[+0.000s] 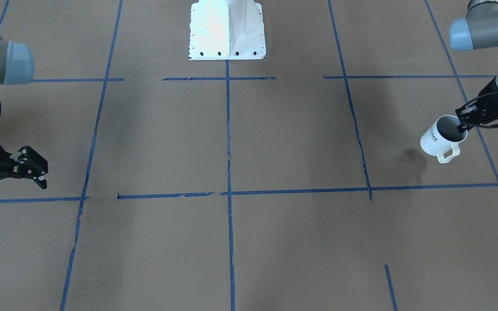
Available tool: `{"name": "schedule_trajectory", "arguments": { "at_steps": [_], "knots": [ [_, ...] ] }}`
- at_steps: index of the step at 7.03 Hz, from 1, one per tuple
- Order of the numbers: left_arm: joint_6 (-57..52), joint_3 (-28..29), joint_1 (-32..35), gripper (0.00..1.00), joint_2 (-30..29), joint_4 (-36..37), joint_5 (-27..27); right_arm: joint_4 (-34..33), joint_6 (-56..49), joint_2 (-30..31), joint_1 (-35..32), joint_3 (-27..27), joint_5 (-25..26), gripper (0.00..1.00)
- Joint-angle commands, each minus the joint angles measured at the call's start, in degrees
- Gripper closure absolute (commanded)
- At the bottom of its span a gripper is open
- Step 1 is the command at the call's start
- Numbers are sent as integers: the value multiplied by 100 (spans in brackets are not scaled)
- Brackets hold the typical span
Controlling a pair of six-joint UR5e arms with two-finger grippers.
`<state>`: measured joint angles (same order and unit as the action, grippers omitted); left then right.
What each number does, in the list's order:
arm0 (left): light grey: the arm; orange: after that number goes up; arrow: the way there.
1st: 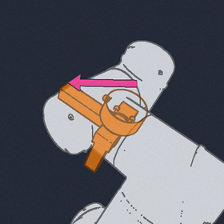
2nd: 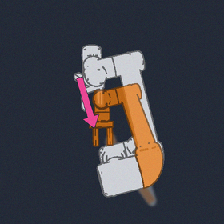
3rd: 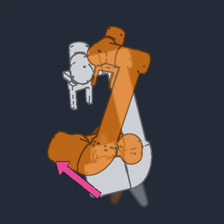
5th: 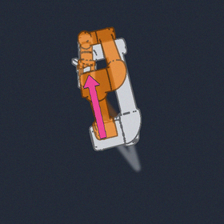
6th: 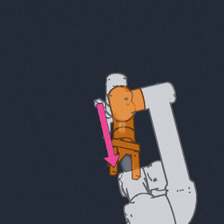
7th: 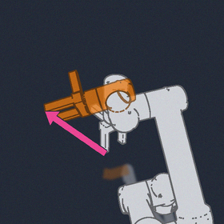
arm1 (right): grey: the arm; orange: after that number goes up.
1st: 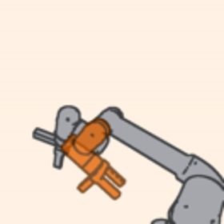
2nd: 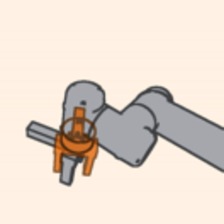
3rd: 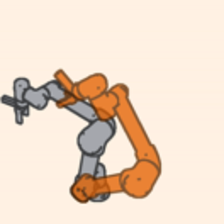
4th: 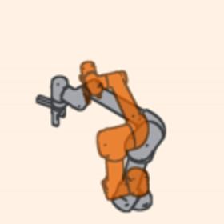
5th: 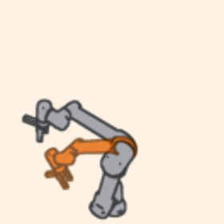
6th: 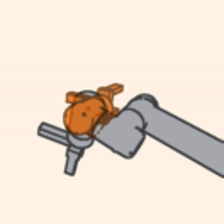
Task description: Left arm hands cup to right arm to dump lemon
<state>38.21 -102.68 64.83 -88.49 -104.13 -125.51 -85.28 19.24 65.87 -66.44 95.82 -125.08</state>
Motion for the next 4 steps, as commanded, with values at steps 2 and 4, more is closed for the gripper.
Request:
{"name": "schedule_trajectory", "arguments": {
  "at_steps": [2, 4],
  "knots": [
    [405, 20, -232, 100, 271, -643, 9, -226, -640, 609, -668, 155, -605, 0],
    [591, 29, -593, 100, 271, -644, 9, -235, -720, 1049, -774, 427, -605, 0]
  ]
}}
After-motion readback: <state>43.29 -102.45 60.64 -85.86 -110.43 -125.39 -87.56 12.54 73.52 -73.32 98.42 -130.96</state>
